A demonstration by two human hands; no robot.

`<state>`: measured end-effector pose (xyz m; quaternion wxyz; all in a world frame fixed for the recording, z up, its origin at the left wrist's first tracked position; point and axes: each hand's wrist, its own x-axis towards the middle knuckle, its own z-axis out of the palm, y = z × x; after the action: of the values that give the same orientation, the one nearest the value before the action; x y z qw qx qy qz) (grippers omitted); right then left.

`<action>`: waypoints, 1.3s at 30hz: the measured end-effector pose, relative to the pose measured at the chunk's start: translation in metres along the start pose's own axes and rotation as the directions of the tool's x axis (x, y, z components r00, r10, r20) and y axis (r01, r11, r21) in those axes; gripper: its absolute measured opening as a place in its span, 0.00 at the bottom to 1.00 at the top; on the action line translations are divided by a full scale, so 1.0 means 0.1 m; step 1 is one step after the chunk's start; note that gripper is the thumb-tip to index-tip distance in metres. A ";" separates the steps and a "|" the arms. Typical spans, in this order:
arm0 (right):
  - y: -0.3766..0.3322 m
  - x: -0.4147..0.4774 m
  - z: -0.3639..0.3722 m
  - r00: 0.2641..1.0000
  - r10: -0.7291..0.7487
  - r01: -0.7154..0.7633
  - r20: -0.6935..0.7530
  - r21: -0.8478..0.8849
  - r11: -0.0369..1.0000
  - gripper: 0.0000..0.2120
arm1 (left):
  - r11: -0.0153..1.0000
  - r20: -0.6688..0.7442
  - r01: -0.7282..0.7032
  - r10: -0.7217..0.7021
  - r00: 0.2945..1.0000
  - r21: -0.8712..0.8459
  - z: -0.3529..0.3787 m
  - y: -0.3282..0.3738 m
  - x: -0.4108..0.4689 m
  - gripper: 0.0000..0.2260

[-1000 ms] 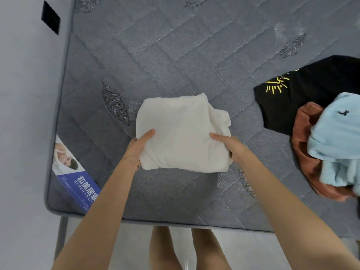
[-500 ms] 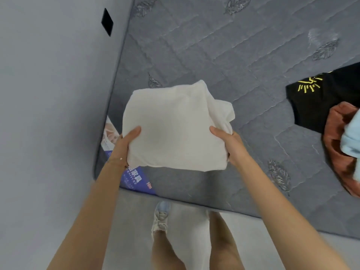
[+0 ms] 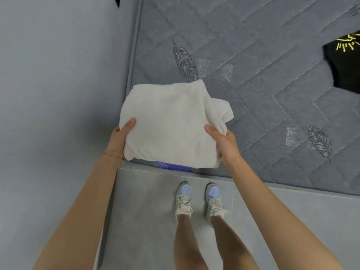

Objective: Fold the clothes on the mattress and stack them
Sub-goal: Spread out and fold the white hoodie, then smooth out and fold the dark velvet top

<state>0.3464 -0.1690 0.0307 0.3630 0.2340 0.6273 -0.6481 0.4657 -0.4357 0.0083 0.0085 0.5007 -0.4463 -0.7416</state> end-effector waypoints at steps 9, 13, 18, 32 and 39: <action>0.27 0.33 -0.11 0.989 -0.084 0.070 -0.121 -0.119 0.990 0.05 | 0.992 0.017 -0.038 0.036 0.999 0.122 0.07 -0.33 0.36 0.19; 0.39 0.48 -0.09 0.978 -0.084 0.051 -0.190 -0.173 0.984 0.06 | 0.952 -0.060 -0.097 0.119 0.991 0.289 0.03 -0.43 0.47 0.07; 0.32 0.52 -0.07 0.966 -0.114 -0.004 -0.233 -0.450 0.893 0.20 | 0.827 -0.089 -0.215 0.302 0.949 0.519 0.09 -0.34 0.34 0.11; -1.05 -1.33 -0.35 0.917 -0.389 0.076 -0.089 -0.918 0.390 0.32 | 0.010 0.356 -0.410 0.478 0.803 0.912 1.22 0.89 -1.49 0.28; -1.66 -2.01 -1.09 0.905 -0.423 0.044 -0.050 -0.977 0.209 0.34 | -0.232 0.507 -0.451 0.428 0.748 0.862 2.07 1.11 -2.23 0.29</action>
<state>0.3295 -0.0342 0.2789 0.2223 -0.0387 0.9655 -0.1301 0.3736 -0.2643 0.2675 -0.0860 0.1520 -0.9734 -0.1482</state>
